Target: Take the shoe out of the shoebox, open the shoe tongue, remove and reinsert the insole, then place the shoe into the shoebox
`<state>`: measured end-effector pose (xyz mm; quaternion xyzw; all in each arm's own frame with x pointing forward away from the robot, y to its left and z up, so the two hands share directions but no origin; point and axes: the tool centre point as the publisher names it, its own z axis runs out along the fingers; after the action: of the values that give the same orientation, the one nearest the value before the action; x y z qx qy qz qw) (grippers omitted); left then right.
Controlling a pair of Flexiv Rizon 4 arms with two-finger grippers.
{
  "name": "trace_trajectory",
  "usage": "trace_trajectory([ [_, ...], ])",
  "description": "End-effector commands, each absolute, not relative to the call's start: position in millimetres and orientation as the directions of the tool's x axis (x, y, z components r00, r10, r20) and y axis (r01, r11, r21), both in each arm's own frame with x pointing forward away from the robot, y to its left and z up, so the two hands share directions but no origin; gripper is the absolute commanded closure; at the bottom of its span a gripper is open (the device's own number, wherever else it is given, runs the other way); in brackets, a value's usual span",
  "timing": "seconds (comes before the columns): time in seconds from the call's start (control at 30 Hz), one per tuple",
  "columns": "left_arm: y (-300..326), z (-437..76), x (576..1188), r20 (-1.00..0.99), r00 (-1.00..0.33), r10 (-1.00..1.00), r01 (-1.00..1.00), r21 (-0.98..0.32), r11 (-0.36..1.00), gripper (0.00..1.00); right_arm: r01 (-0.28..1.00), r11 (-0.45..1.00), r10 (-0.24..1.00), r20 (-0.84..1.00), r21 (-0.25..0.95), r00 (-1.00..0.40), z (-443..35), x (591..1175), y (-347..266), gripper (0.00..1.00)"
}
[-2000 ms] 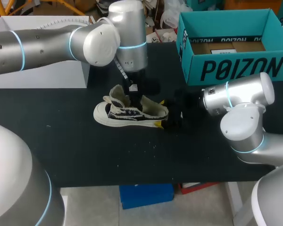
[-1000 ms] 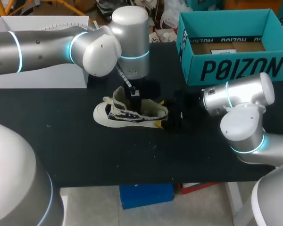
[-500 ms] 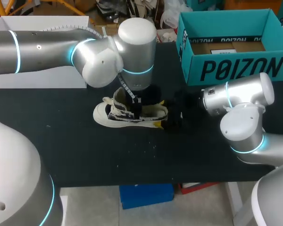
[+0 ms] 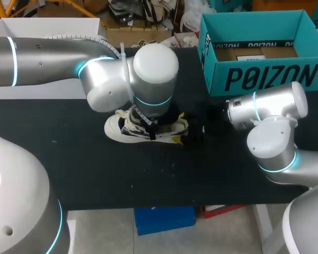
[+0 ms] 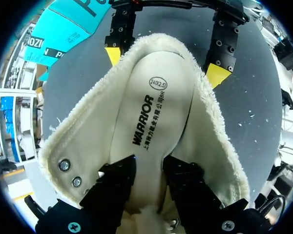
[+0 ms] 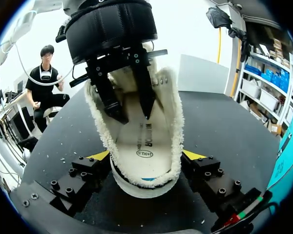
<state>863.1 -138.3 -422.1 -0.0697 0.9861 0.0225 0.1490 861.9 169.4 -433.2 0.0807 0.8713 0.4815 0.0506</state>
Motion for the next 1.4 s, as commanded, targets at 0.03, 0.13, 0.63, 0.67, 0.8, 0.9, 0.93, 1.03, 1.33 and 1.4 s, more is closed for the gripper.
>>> trace_trajectory([
  [0.03, -121.0, -448.4, 871.4, -0.404, -0.905, -0.133, -0.139, -0.014, 0.990, 0.65, 0.095, 0.526, 0.191, -0.009, 0.845, -0.981, -434.0, 863.2, 167.2, 1.00],
  [0.13, -119.2, -446.3, 875.6, -0.437, -0.888, -0.144, -0.141, -0.039, 0.989, 0.67, 0.095, 0.526, 0.191, -0.009, 0.845, -0.981, -434.0, 863.2, 167.2, 1.00],
  [0.63, -118.1, -451.5, 888.2, -0.364, -0.928, -0.083, -0.038, -0.129, 0.991, 1.00, 0.095, 0.526, 0.191, -0.009, 0.845, -0.981, -434.0, 863.2, 167.2, 1.00],
  [0.67, -119.0, -452.3, 888.7, -0.349, -0.935, -0.069, -0.026, -0.127, 0.992, 1.00, 0.095, 0.526, 0.191, -0.009, 0.845, -0.981, -434.0, 863.2, 167.2, 1.00],
  [0.8, -124.9, -454.2, 887.0, -0.294, -0.956, -0.005, 0.031, -0.120, 0.992, 1.00, 0.095, 0.526, 0.191, -0.009, 0.845, -0.981, -434.0, 863.2, 167.2, 1.00],
  [0.9, -127.2, -451.6, 885.3, -0.257, -0.966, 0.025, 0.063, -0.138, 0.988, 1.00, 0.095, 0.526, 0.191, -0.009, 0.845, -0.981, -434.0, 863.2, 167.2, 1.00],
  [0.93, -127.6, -449.8, 884.9, -0.243, -0.969, 0.037, 0.075, -0.149, 0.986, 1.00, 0.095, 0.526, 0.191, -0.009, 0.845, -0.981, -434.0, 863.2, 167.2, 1.00],
  [1.03, -130.0, -443.9, 882.8, -0.209, -0.976, 0.061, 0.097, -0.168, 0.981, 1.00, 0.095, 0.526, 0.191, -0.009, 0.845, -0.981, -434.0, 863.2, 167.2, 1.00],
  [1.33, -138.9, -423.2, 876.2, -0.126, -0.985, 0.122, 0.151, -0.256, 0.955, 1.00, 0.095, 0.526, 0.191, -0.009, 0.845, -0.981, -434.0, 863.2, 167.2, 1.00],
  [1.4, -141.3, -418.9, 874.7, -0.107, -0.985, 0.137, 0.162, -0.278, 0.947, 1.00, 0.095, 0.526, 0.191, -0.009, 0.845, -0.981, -434.0, 863.2, 167.2, 1.00],
])
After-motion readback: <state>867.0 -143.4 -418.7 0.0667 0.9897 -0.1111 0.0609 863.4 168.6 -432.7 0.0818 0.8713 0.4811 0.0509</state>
